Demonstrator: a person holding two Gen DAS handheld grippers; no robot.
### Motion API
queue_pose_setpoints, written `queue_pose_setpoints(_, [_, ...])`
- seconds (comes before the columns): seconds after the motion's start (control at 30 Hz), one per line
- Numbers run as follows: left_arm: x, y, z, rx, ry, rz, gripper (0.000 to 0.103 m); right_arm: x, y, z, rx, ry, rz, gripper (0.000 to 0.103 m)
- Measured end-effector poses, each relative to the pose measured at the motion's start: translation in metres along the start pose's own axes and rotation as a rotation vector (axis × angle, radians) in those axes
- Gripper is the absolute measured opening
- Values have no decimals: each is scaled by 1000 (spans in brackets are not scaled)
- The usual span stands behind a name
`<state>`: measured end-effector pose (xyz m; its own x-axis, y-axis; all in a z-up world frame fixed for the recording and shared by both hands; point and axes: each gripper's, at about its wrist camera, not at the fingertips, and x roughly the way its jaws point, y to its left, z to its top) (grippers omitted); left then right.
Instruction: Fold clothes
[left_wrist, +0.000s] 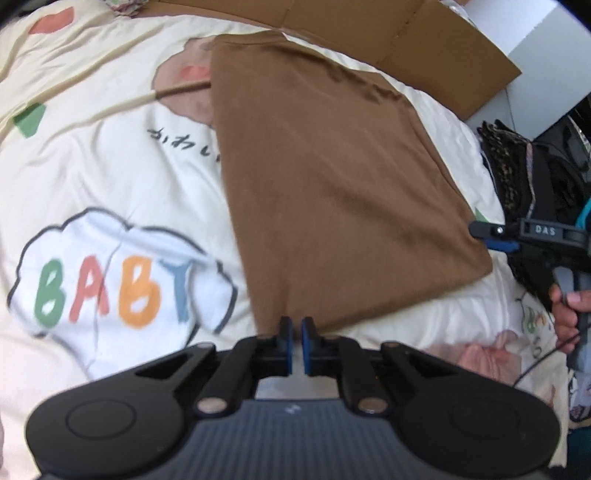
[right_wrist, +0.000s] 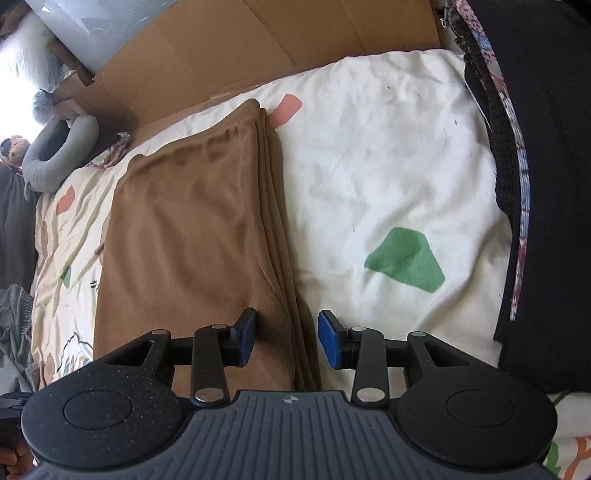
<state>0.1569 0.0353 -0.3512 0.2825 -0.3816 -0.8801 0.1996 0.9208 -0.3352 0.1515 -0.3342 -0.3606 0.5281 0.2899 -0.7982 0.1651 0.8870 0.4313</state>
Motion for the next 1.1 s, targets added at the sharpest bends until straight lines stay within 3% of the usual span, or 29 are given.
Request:
queue_pose_setpoints(0.07, [-10,4,-3,-12,-9,-8,8,-3,-1,-3,0,1,6,43])
queue_pose_setpoints(0.13, [-17,8,-3,-15,-26,8,17,-6,-3,-5,6,1,22,45])
queue_pose_setpoints(0.2, [-21,13,-2,-29,-39,-5,17,-8,-4,-8,5,4,36,53])
queue_pose_setpoints(0.5, [0,33,10,-169,-25,-67,31,3,-5,-8,7,23,29,53])
queue_pose_setpoints(0.7, [19,51,12,-305,19,-156,32,18,-18,-7,101,44,77,53])
queue_pose_setpoints(1.1, [35,71,5,-434,7,-295,31,24,-38,-4,226,95,207,53])
